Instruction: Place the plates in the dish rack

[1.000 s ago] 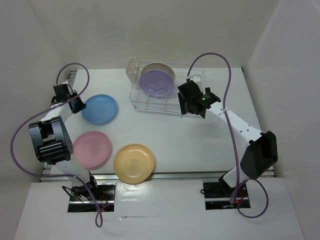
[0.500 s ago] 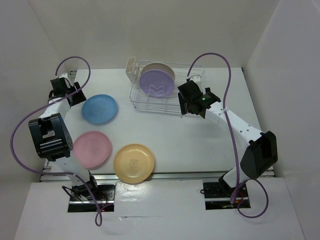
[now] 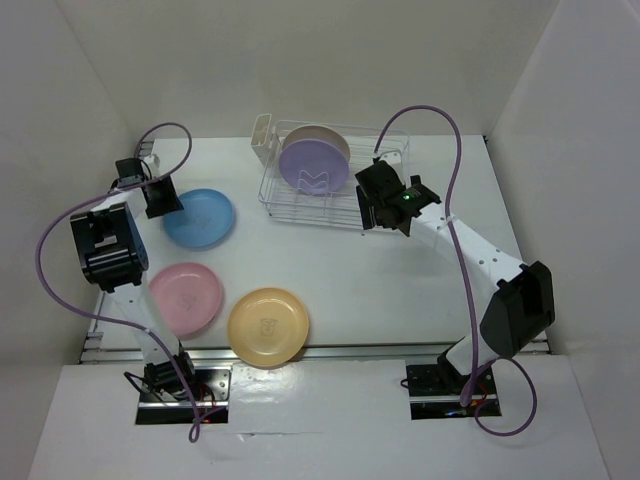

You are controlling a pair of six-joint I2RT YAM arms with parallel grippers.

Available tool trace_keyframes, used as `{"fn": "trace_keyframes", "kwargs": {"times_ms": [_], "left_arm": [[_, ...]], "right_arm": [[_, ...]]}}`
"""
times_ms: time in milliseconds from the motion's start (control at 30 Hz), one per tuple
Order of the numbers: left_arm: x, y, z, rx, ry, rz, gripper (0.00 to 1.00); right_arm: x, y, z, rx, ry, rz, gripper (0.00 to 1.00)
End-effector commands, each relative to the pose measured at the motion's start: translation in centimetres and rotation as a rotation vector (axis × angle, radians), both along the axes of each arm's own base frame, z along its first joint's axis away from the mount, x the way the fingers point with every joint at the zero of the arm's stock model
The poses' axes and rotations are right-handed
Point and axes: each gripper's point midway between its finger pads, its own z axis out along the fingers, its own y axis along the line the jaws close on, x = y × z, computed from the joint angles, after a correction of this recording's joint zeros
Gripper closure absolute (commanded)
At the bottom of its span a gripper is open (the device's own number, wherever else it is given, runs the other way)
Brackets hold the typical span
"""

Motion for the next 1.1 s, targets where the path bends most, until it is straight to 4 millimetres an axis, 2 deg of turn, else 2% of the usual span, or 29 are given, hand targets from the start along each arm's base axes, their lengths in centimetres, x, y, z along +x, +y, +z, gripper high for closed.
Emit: {"fn": "trace_keyframes", "kwargs": {"times_ms": [0,67,100,133,167,200,267,300,367,400,433,500,533,567,633,667,733,767,800,867,900,967,1000,1033,1067], "left_arm": [[0.9,-0.9,-0.1,-0.019,0.012,-0.074,0.41],[0.8,-1.0,-0.6,-0.023,0.022,-0.073,0.5],[0.9,-0.8,-0.7,-0.019,0.031,-0.068,0.6],[0.7,-0.5,-1.2,-0.017,0.065,-0.057,0.79],[0.6,-0.2,-1.4,-0.01,0.088,-0.046,0.83],[0.5,-0.1,-1.7,-0.013,0.111,-0.03,0.83],[0.3,-0.6,-1.8,-0.033,0.124,-0.058,0.89],[0.3,-0.7,-1.8,-0.041,0.121,-0.064,0.99],[-0.1,-1.2,-1.7,-0.055,0.123,-0.073,1.0],[0.4,-1.3,-0.5,-0.06,0.083,-0.062,1.0],[0.1,-1.4,-0.3,-0.058,0.077,-0.062,1.0],[0.4,-1.3,1.6,-0.045,0.024,-0.053,1.0],[1.2,-1.3,4.5,-0.026,-0.061,-0.055,1.0],[1.4,-1.8,5.6,-0.021,-0.095,-0.071,1.0],[2.2,-1.6,9.1,0.015,-0.188,-0.074,1.0],[2.9,-1.7,12.4,0.055,-0.276,-0.08,1.0],[3.6,-2.1,16.3,0.101,-0.383,-0.101,1.0],[3.8,-2.0,20.2,0.151,-0.486,-0.109,1.0],[3.9,-2.4,22.5,0.163,-0.551,-0.128,1.0],[3.6,-3.1,26.2,0.216,-0.669,-0.187,1.0],[3.2,-3.7,29.9,0.265,-0.794,-0.22,1.0],[2.3,-5.7,33.2,0.327,-0.952,-0.345,1.0],[1.7,-6.9,32.0,0.337,-0.987,-0.384,1.0],[1.1,-7.6,33.3,0.382,-1.074,-0.423,1.0],[-0.1,-9.6,37.0,0.471,-1.264,-0.513,1.0]], "right_arm": [[1.1,0.0,1.6,0.008,-0.041,-0.028,0.0],[1.3,0.2,1.6,0.008,-0.041,-0.028,0.0],[1.3,0.2,1.6,0.008,-0.041,-0.028,0.0],[1.3,0.1,1.6,0.002,-0.039,-0.022,0.0],[1.3,0.1,1.6,0.002,-0.039,-0.022,0.0],[1.3,0.1,1.6,0.002,-0.039,-0.022,0.0],[1.1,0.1,1.3,-0.003,-0.031,-0.021,0.0],[0.9,-0.1,1.3,-0.003,-0.031,-0.021,0.0],[0.7,-0.2,0.9,-0.009,-0.022,-0.021,0.0],[0.7,-0.2,0.9,-0.009,-0.022,-0.021,0.0],[0.7,-0.2,0.9,-0.009,-0.022,-0.021,0.0],[0.7,-0.2,0.9,-0.009,-0.022,-0.021,0.0],[0.7,-0.2,0.9,-0.009,-0.022,-0.021,0.0],[0.7,-0.2,0.9,-0.009,-0.022,-0.021,0.0],[0.9,-0.1,1.0,-0.003,-0.031,-0.021,0.0],[0.9,-0.1,1.0,-0.003,-0.031,-0.021,0.0],[0.9,-0.1,1.0,-0.003,-0.031,-0.021,0.0],[0.9,0.3,1.3,0.002,-0.039,-0.012,0.0],[0.9,0.3,1.3,0.002,-0.039,-0.012,0.0],[0.9,0.3,1.3,0.002,-0.039,-0.012,0.0],[0.9,0.3,1.3,0.002,-0.039,-0.012,0.0],[0.7,0.2,1.3,0.002,-0.039,-0.012,0.0],[0.7,0.2,1.3,0.002,-0.039,-0.012,0.0],[0.6,0.1,1.0,-0.003,-0.031,-0.012,0.0],[0.6,0.1,1.0,-0.003,-0.031,-0.012,0.0]]}}
